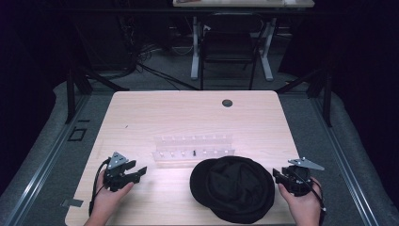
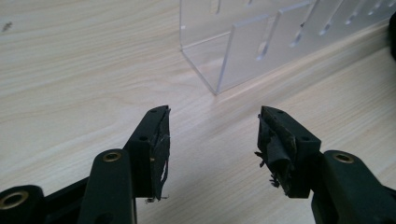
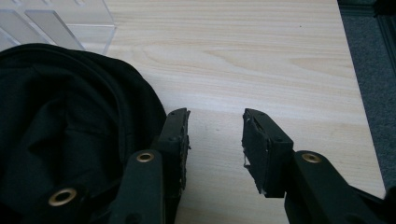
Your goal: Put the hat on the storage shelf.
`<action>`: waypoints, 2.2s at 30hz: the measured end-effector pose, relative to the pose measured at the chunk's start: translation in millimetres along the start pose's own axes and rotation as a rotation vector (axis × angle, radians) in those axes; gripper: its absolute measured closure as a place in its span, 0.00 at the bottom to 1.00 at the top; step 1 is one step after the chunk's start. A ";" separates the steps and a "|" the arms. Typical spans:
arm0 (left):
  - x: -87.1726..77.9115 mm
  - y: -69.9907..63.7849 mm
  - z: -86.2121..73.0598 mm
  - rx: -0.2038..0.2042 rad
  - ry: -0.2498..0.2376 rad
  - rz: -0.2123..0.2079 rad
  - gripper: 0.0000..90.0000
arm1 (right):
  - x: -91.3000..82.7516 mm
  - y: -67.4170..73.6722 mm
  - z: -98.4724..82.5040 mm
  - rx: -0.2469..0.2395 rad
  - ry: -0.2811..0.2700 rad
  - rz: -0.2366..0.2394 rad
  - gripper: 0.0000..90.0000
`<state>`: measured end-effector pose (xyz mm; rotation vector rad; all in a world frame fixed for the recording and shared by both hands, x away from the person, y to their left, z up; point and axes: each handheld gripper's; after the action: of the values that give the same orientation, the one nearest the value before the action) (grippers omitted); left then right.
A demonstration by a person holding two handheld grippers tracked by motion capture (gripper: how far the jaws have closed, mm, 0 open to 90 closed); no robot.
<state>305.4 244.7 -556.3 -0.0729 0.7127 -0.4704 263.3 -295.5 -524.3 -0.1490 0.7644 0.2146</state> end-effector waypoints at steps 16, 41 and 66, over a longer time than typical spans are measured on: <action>-4.7 -2.7 -2.0 0.015 -0.019 0.041 0.50 | -9.3 10.7 12.0 -0.002 0.102 0.046 0.75; -1.0 -10.2 -4.8 0.030 -0.006 0.014 0.49 | -29.8 0.2 22.8 0.110 0.323 0.247 0.82; -0.4 -11.7 -5.2 0.039 0.001 0.016 0.49 | -0.5 -8.1 8.9 0.218 0.427 0.306 0.87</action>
<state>297.2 234.9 -557.4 -0.0304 0.7043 -0.4692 270.9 -301.5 -517.2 0.1362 1.2306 0.3943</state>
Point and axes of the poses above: each handheld gripper's, and its own axes: x roughly forward along the jaws, z roughly out of its top, y roughly to its left, and after that the axes turned 11 degrees about -x, right-handed
